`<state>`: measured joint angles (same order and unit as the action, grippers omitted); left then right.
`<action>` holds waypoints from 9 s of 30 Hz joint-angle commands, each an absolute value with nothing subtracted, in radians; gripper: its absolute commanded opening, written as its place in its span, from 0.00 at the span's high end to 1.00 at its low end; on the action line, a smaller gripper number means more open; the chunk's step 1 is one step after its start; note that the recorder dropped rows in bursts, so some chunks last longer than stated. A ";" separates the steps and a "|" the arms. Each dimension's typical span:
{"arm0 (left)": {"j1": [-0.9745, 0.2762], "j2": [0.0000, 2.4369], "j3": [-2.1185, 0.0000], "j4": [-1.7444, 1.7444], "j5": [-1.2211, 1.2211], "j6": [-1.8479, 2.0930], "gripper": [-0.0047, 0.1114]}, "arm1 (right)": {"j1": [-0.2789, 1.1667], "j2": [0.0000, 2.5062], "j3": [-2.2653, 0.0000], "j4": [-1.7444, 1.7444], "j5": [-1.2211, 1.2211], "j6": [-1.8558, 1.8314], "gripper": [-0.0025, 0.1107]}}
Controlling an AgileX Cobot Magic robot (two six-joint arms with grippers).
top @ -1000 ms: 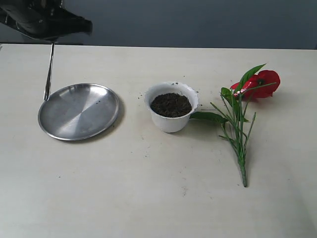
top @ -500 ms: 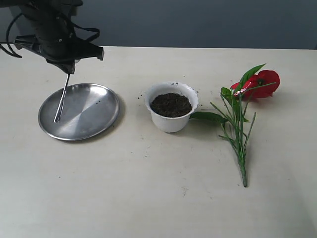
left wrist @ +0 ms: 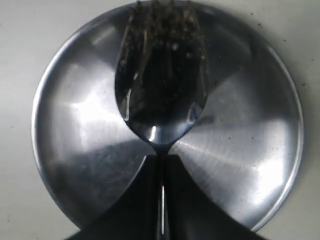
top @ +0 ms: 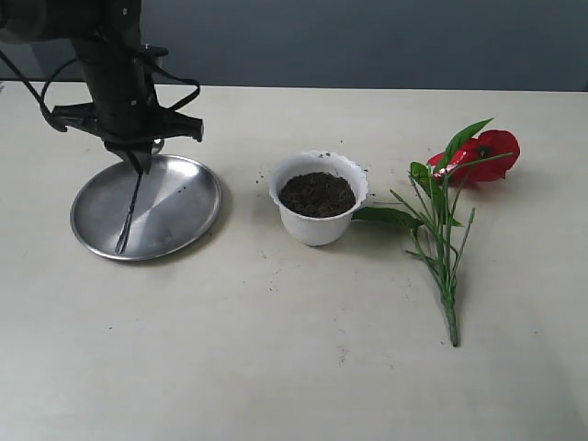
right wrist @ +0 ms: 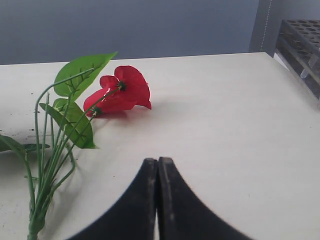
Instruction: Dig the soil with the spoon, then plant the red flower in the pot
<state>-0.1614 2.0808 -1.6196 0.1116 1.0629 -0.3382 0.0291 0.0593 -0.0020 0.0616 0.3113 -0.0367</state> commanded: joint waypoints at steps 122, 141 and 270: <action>-0.114 1.367 -1.500 0.252 0.863 -0.385 0.96 | 0.023 0.056 0.000 0.065 0.304 -0.042 0.98; -0.112 1.029 -1.438 0.432 0.887 -0.383 0.96 | 0.023 0.056 0.000 0.065 0.304 -0.042 0.98; 0.277 0.000 0.000 -0.006 0.337 -0.040 0.96 | 0.023 0.056 0.000 0.065 0.304 -0.042 0.98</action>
